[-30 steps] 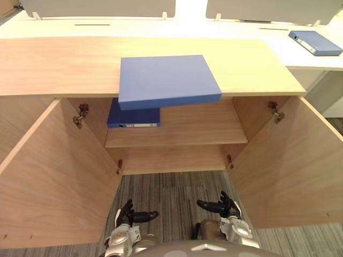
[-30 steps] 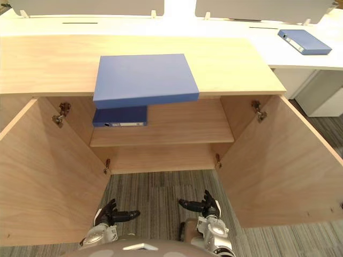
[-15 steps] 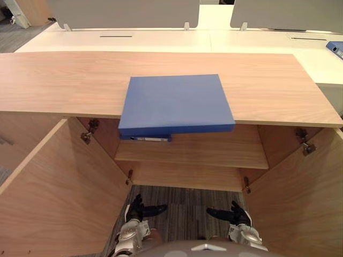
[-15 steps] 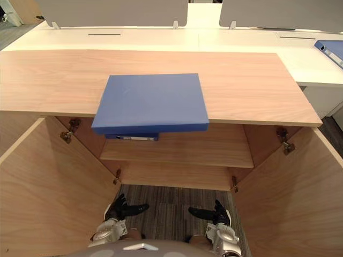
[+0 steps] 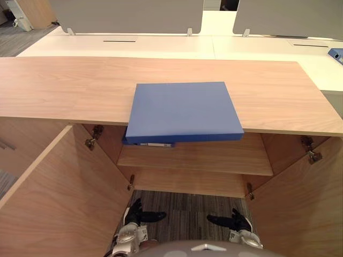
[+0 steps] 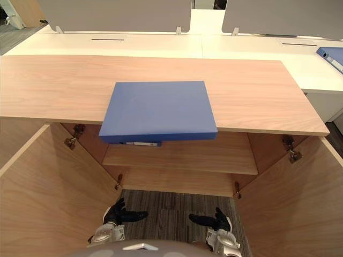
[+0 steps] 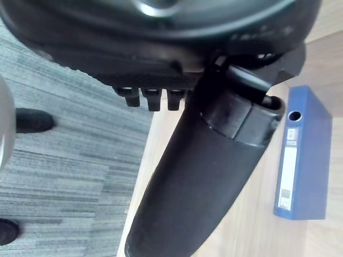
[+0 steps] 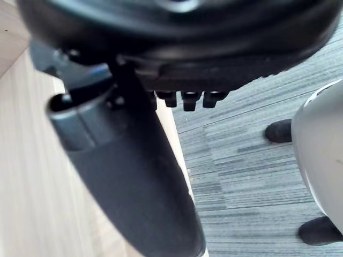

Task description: Walk over to the cabinet, pick up the folder, carry it to the office cabinet, place the folder inside the office cabinet, then close the office cabinet door

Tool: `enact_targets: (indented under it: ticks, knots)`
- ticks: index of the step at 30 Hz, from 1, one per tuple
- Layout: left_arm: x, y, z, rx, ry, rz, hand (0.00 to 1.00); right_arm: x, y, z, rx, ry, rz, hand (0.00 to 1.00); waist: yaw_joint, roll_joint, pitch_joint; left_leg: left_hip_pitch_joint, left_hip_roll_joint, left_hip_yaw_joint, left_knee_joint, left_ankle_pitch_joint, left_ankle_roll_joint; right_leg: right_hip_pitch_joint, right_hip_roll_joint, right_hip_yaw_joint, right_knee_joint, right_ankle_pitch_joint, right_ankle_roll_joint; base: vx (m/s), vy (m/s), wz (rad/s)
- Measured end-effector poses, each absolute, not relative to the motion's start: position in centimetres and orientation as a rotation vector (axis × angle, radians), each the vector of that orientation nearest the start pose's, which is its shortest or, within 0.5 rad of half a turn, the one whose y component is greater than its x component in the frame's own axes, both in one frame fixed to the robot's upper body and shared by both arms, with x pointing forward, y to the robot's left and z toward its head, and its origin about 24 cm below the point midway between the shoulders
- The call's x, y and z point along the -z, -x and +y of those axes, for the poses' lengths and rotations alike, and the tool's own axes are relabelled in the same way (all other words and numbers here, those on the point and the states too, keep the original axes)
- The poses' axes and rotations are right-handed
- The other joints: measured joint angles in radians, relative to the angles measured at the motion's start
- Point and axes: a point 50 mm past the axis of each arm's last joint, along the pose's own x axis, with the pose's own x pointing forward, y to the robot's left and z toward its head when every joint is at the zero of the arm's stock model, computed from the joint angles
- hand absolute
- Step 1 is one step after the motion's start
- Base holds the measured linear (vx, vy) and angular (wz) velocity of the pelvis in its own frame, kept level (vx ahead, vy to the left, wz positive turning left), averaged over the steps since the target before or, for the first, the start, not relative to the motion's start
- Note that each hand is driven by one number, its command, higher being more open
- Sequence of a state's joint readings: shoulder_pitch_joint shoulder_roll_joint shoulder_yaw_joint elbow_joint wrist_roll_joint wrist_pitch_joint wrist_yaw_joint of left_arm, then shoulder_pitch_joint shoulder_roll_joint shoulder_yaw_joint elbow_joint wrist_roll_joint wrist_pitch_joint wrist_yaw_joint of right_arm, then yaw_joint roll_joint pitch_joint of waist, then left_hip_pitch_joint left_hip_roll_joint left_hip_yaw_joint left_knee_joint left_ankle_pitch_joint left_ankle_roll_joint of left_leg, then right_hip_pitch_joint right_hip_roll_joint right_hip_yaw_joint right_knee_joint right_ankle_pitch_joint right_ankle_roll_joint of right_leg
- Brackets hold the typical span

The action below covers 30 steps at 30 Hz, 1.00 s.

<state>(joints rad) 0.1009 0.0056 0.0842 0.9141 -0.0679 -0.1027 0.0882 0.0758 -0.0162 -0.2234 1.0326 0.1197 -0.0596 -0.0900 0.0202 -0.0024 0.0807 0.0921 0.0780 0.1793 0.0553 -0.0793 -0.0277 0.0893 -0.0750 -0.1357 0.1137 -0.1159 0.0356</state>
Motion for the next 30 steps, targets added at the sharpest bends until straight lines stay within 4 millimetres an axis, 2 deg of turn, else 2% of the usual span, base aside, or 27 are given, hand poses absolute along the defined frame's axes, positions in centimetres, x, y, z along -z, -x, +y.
enact_targets:
  ticks: [5, 8, 9, 10, 12, 17, 21, 30]
  knots:
    - [11.6, -12.8, 16.6, -0.2, 0.038, 0.707, 1.0, 15.9, -9.5, -19.3, 0.409, -0.137, 1.033, 1.0, -0.002, -0.008, 0.004, 0.008, -0.011, -0.025, -0.039, 0.029, 0.007, -0.002, -0.005, -0.002, 0.0, 0.009, 0.001, -0.08, 0.005, 0.08]
    - [8.7, -13.8, 16.7, -0.209, 0.033, 0.547, 1.0, 15.8, -9.5, -19.2, 0.397, -0.126, 1.012, 1.0, 0.0, -0.008, 0.004, 0.009, -0.019, -0.034, -0.068, 0.046, 0.007, -0.006, -0.011, -0.004, 0.0, 0.009, 0.005, -0.12, 0.018, 0.1]
    - [7.0, -14.5, 16.9, -0.207, 0.02, 0.454, 1.0, 15.7, -9.5, -19.1, 0.381, -0.112, 1.0, 1.0, 0.001, -0.007, 0.004, 0.008, -0.022, -0.04, -0.076, 0.056, 0.008, -0.013, -0.013, -0.004, 0.001, 0.008, 0.008, -0.07, 0.012, 0.06]
    - [6.7, -14.6, 16.9, -0.205, 0.015, 0.436, 1.0, 15.6, -9.6, -19.1, 0.38, -0.112, 0.997, 1.0, 0.002, -0.006, 0.004, 0.008, -0.023, -0.042, -0.077, 0.058, 0.007, -0.015, -0.013, -0.005, 0.002, 0.009, 0.009, -0.06, 0.011, 0.11]
    - [4.3, -15.5, 17.3, -0.205, -0.027, 0.311, 1.0, 15.6, -9.6, -19.1, 0.373, -0.105, 0.993, 1.0, 0.004, -0.003, 0.002, 0.009, -0.025, -0.051, -0.085, 0.066, 0.007, -0.015, -0.015, -0.012, 0.002, 0.008, 0.012, -0.04, 0.003, 0.1]
    - [-0.2, -16.8, 17.3, -0.233, -0.112, 0.095, 1.0, 15.5, -9.7, -19.0, 0.352, -0.083, 0.989, 1.0, 0.009, -0.003, 0.001, -0.003, -0.022, -0.058, -0.065, 0.058, 0.002, -0.005, -0.013, -0.016, 0.002, 0.007, 0.015, -0.01, -0.001, 0.05]
    - [-3.7, -16.8, 17.2, -0.256, -0.143, -0.076, 1.0, 15.5, -9.5, -19.0, 0.349, -0.079, 0.987, 1.0, 0.01, 0.001, -0.003, -0.017, -0.012, -0.06, -0.019, 0.029, -0.003, 0.002, -0.003, 0.019, 0.003, 0.004, 0.013, 0.0, -0.001, 0.01]
    - [-6.8, -16.6, 17.2, -0.278, -0.331, -0.251, 1.0, 15.7, -9.0, -19.4, 0.322, -0.042, 1.003, 1.0, 0.012, 0.022, -0.028, -0.026, 0.0, -0.085, 0.016, 0.018, -0.011, 0.02, 0.011, 0.026, 0.003, -0.006, 0.005, -0.03, -0.018, 0.06]
